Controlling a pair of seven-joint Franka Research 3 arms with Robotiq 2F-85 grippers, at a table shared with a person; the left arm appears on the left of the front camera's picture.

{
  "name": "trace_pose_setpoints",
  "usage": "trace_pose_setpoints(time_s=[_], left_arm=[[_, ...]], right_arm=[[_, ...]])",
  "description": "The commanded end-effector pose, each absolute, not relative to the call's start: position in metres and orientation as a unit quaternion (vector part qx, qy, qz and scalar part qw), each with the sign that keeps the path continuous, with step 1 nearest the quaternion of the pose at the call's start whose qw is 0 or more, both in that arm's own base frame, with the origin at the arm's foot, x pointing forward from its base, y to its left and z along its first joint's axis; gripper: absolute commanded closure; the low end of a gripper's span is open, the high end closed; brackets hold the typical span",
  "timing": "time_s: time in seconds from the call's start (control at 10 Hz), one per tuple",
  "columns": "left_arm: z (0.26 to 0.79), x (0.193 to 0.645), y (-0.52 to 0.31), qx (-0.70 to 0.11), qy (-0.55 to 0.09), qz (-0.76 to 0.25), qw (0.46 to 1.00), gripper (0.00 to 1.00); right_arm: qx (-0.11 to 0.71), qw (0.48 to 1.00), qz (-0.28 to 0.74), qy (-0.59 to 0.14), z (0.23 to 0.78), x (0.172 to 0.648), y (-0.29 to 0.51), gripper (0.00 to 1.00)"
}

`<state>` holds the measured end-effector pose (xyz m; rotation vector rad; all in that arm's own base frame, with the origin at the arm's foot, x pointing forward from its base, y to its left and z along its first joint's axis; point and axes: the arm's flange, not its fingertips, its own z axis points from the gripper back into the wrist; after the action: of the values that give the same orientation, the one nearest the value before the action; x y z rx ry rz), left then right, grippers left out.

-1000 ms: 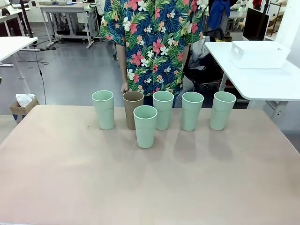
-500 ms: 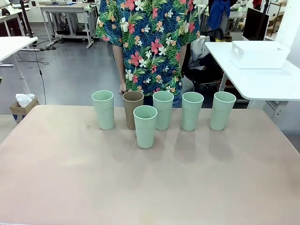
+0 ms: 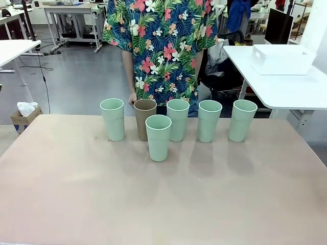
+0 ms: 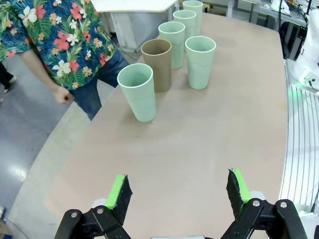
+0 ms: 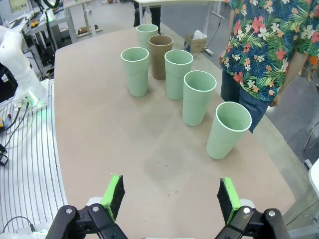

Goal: Stack the cups and store them in the basket.
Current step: Pick up two Reusable plastic cups , one in each hand.

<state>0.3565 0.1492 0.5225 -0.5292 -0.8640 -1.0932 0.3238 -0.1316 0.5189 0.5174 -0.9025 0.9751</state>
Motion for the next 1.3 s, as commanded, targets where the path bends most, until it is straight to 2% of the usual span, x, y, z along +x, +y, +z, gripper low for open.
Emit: trace_pose_setpoints(time_s=[0.0,0.3,0.5,0.6,0.7,0.9,1.2], left_arm=[[0.523,0.356,0.149,-0.244,-0.397,-0.498,0.731,0.0],[0.523,0.356,0.149,-0.241,-0.393,-0.497,0.735,0.0],[0.529,0.395,0.15,-0.275,-0.379,-0.522,0.713,0.0],[0.53,0.418,0.148,-0.296,-0.36,-0.546,0.696,0.0],[0.522,0.44,0.148,-0.316,-0.353,-0.551,0.687,0.0],[0.494,0.481,0.146,-0.366,-0.372,-0.561,0.643,0.0],[0.448,0.519,0.143,-0.449,-0.457,-0.527,0.559,0.0]], right_arm=[[0.24,0.749,0.448,-0.425,0.52,0.326,-0.131,0.0],[0.237,0.756,0.447,-0.414,0.519,0.324,-0.132,0.0],[0.274,0.736,0.467,-0.406,0.524,0.382,-0.143,0.0],[0.299,0.7,0.496,-0.418,0.519,0.413,-0.153,0.0],[0.371,0.665,0.504,-0.407,0.508,0.433,-0.161,0.0],[0.429,0.619,0.498,-0.429,0.477,0.471,-0.178,0.0],[0.432,0.596,0.489,-0.468,0.422,0.504,-0.186,0.0]])
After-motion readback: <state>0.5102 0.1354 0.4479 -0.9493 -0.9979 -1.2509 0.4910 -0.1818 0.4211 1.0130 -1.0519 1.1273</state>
